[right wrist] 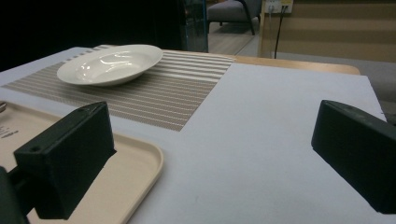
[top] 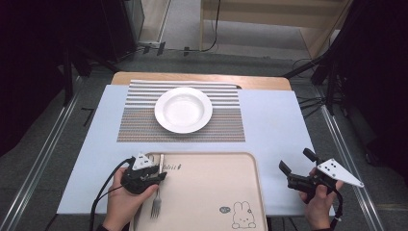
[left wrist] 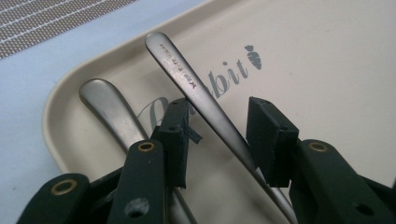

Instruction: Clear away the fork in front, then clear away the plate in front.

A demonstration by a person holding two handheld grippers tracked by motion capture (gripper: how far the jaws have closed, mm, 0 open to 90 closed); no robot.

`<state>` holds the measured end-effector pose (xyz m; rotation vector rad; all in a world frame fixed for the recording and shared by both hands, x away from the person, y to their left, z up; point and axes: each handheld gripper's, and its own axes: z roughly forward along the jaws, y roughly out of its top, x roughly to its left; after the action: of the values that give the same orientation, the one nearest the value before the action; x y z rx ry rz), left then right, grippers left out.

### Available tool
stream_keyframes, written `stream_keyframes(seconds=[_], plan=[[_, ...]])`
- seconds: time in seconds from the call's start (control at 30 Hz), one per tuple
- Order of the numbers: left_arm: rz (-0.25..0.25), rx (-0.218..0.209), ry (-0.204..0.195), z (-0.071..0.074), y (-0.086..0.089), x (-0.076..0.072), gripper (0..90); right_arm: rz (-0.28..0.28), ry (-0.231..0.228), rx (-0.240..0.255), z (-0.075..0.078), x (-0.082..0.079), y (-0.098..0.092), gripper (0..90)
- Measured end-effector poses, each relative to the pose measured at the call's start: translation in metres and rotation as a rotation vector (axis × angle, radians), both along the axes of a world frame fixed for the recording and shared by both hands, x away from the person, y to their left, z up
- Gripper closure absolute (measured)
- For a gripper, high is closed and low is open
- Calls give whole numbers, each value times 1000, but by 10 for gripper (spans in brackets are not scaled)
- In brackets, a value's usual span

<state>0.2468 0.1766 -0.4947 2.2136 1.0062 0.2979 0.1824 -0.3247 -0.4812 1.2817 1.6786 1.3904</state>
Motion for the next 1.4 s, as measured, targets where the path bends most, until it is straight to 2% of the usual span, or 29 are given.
stream_keyframes(seconds=[0.03, 0.3, 0.33, 0.5, 0.6, 0.73, 0.83, 0.9, 1.0, 1.13, 1.4], plan=[[0, -3, -6, 0, 0, 0, 566, 0, 1, 0, 0, 0, 0, 0], [3, -53, -42, 8, 4, -1, 532, 1, 0, -5, 0, 1, -1, 0], [4, -57, -42, 9, 4, -1, 506, 1, 0, -5, 0, 1, -1, 0], [-29, -119, -60, 18, 5, 0, 447, 2, 0, -3, 0, 0, -1, 0], [-31, -147, -69, 24, 6, 3, 367, 6, -4, -3, 0, -1, -1, 0], [-38, -214, -65, 32, 9, 9, 249, 8, -8, -5, 0, -1, -1, 0], [-30, -212, -78, 36, 9, 13, 104, 9, -5, -7, 0, -1, -1, 0], [-29, -226, -88, 39, 9, 15, 100, 8, -3, -5, 0, -1, -2, 0], [-58, -276, -73, 42, 10, 20, 0, 6, -8, -3, 1, -1, -2, 0], [-55, -278, -91, 47, 11, 26, 0, 4, -8, -1, 1, -2, -3, 0], [-48, -286, -72, 52, 10, 43, 0, 5, -15, 0, 1, -2, -4, 0]])
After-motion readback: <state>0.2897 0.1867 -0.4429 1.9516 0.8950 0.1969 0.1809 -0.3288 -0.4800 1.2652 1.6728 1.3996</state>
